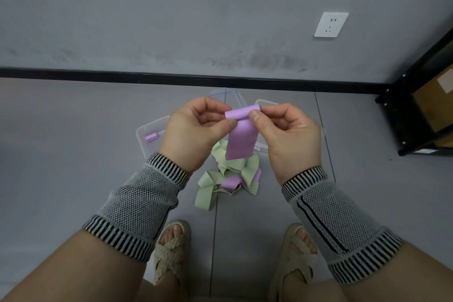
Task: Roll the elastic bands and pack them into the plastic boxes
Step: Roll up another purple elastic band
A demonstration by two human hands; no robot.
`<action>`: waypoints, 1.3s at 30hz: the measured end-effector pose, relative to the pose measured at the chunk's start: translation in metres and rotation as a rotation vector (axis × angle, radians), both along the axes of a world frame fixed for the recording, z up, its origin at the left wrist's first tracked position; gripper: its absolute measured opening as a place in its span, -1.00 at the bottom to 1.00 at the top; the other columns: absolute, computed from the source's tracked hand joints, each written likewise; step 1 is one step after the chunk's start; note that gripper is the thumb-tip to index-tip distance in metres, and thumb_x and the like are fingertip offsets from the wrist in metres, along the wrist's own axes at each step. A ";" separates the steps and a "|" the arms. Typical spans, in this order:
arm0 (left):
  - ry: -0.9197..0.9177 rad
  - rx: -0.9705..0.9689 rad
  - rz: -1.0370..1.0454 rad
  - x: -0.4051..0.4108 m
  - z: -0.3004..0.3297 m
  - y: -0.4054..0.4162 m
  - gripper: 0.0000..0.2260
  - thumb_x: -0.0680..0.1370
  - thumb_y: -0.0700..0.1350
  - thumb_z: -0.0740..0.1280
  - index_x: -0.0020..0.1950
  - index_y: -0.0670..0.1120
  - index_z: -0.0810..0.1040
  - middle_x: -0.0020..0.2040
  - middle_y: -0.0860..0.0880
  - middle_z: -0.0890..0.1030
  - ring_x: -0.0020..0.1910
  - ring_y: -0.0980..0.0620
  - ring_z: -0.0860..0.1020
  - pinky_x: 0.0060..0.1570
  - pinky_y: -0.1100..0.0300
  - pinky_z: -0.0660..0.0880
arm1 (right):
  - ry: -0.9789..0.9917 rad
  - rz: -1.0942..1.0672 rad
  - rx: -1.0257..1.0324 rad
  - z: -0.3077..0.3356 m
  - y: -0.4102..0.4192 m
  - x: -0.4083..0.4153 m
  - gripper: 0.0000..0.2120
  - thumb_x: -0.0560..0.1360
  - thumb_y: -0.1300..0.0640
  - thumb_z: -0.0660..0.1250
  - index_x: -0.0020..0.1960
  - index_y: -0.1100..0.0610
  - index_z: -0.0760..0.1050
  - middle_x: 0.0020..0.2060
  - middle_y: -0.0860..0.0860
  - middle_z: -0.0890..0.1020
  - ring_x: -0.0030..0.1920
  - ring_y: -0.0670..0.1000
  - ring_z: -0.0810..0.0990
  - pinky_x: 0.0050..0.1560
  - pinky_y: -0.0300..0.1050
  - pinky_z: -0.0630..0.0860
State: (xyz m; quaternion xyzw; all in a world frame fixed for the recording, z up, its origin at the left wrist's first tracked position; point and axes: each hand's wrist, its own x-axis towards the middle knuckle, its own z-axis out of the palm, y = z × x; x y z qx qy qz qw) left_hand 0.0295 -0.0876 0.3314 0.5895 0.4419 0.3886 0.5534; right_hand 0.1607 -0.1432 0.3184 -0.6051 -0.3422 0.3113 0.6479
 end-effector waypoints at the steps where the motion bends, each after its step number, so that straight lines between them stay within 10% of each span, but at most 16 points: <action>1: 0.005 0.005 -0.001 0.001 0.000 0.000 -0.82 0.41 -0.36 0.42 -0.17 -0.09 0.55 -0.27 -0.02 0.63 -0.29 0.16 0.60 -0.22 0.37 0.51 | -0.019 -0.013 -0.010 -0.001 0.000 0.000 -0.89 0.40 0.25 0.47 -0.21 0.07 0.59 -0.25 0.01 0.68 -0.24 -0.09 0.64 -0.15 -0.21 0.58; 21: -0.027 -0.016 -0.007 -0.002 -0.001 0.002 -0.81 0.44 -0.36 0.39 -0.16 -0.06 0.57 -0.27 0.02 0.61 -0.28 0.17 0.57 -0.22 0.37 0.49 | -0.011 0.060 0.008 -0.006 0.004 0.001 -0.84 0.44 0.30 0.41 -0.18 0.06 0.52 -0.27 -0.03 0.64 -0.24 -0.12 0.61 -0.17 -0.26 0.52; 28: -0.018 0.024 -0.054 0.000 -0.001 0.000 -0.76 0.43 -0.43 0.36 -0.16 -0.08 0.55 -0.21 0.02 0.63 -0.22 0.15 0.60 -0.11 0.33 0.54 | 0.016 0.120 -0.055 -0.004 0.004 0.004 -0.89 0.46 0.23 0.41 -0.17 0.04 0.57 -0.28 -0.02 0.68 -0.23 -0.05 0.64 -0.05 0.03 0.61; 39: -0.006 -0.043 -0.028 -0.002 -0.002 0.004 -0.87 0.45 -0.32 0.40 -0.13 -0.09 0.58 -0.30 0.02 0.63 -0.35 0.23 0.55 -0.30 0.40 0.46 | 0.049 0.132 -0.034 -0.001 0.003 0.004 -0.84 0.43 0.30 0.42 -0.12 0.06 0.56 -0.24 0.00 0.67 -0.21 -0.10 0.65 -0.12 -0.22 0.58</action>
